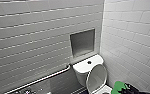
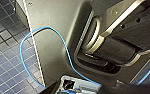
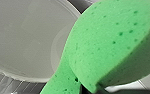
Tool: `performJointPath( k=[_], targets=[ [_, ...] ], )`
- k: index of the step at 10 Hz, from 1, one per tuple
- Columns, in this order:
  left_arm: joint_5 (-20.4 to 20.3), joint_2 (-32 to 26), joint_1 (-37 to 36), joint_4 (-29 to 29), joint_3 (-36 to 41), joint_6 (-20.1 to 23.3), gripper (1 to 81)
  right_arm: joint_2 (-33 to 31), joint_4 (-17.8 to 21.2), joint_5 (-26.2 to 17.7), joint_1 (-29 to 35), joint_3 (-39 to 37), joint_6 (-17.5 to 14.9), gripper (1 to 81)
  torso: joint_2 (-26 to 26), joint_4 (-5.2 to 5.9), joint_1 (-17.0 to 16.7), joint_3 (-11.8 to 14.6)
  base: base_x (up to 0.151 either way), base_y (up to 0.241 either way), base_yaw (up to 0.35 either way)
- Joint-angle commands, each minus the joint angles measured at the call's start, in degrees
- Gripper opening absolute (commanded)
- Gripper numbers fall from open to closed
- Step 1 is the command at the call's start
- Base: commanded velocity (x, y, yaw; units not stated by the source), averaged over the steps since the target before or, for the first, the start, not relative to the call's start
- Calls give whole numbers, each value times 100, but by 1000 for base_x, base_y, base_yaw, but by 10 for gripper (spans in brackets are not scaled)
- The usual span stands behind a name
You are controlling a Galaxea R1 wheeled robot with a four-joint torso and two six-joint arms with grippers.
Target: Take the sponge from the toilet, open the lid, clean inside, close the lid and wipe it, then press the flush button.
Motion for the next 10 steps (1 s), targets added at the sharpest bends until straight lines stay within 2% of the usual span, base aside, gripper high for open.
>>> performJointPath(
  k=[1, 4, 6, 8, 9, 10],
  targets=[
    [459, -60, -6, -63, -10, 9, 811, 10, 92, -94, 695, -8, 9, 10, -545, 6, 352, 0, 0, 0, 0],
    [459, -43, 12, -63, -10, 9, 811, 345, 92, -94, 642, -246, 18, 10, -1168, -24, 737, 2, 0, 0, 0],
    [459, -43, 12, -63, -10, 9, 811, 354, 92, -85, 651, -246, 36, 10, -1596, -24, 1001, -540, 0, 0, 0],
    [459, -42, 12, -63, -10, 9, 811, 354, 92, -85, 642, -307, 62, 10, -1915, -24, 1191, -719, 0, 0, 0],
    [459, -51, 12, -63, -9, 9, 811, 354, 92, -24, 642, -325, 105, 10, -1539, -24, 947, -903, 0, 0, 0],
    [459, -51, 12, -63, -10, 1, 811, 354, 92, -6, 651, -334, 123, 10, -1738, -24, 1071, -1088, 0, 0, 0]
  ],
)
